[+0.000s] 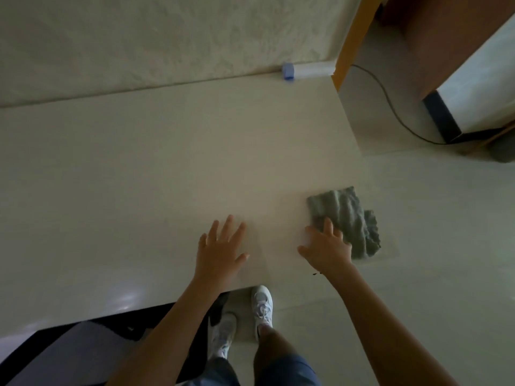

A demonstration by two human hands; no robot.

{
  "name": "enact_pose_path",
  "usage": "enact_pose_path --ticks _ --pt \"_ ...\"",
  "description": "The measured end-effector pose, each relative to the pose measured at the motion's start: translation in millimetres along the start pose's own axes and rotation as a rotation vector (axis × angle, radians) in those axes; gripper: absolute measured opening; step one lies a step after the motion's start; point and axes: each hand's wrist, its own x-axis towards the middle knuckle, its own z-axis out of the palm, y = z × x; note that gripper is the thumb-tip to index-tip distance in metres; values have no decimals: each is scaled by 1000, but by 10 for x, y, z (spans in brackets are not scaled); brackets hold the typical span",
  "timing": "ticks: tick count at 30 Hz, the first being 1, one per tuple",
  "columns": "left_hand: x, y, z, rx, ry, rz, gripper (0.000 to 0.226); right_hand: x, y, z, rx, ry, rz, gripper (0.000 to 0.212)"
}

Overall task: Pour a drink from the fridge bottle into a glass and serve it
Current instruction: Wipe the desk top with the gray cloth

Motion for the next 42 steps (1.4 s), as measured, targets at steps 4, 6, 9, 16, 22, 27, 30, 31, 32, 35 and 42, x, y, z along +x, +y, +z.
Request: enact_pose_path --ticks 4,6,9,16,22,27,30,31,32,35,42 --pt "131 16 116 77 -13 -77 79 76 40 61 16 183 -3 39" --pt "134 -10 188 96 7 -87 80 114 69 78 5 270 -22 32" --pt "146 -11 198 111 28 -64 81 211 137 60 88 350 -73 30" --pt "146 -100 91 113 26 -39 69 258 -332 -54 646 335 -194 26" --pt "-50 -907 25 112 167 -196 63 113 -1309 38 787 236 -354 25" --pt "-252 -1779 50 106 237 -350 62 -73 -2157 369 703 145 -548 24" --pt "-292 -2188 78 70 266 -366 59 -178 -2531 502 649 88 -649 18" --pt "-284 -2306 81 63 275 -356 58 -178 -2606 544 634 162 -674 15" --pt "-263 -2418 89 58 290 -340 58 -138 -2661 597 572 298 -698 17" --pt "-163 -2681 110 49 314 -305 55 126 -2695 754 165 510 -646 45" --pt "-17 -3117 188 -53 417 -208 49 297 -2946 1145 -91 463 -340 60"
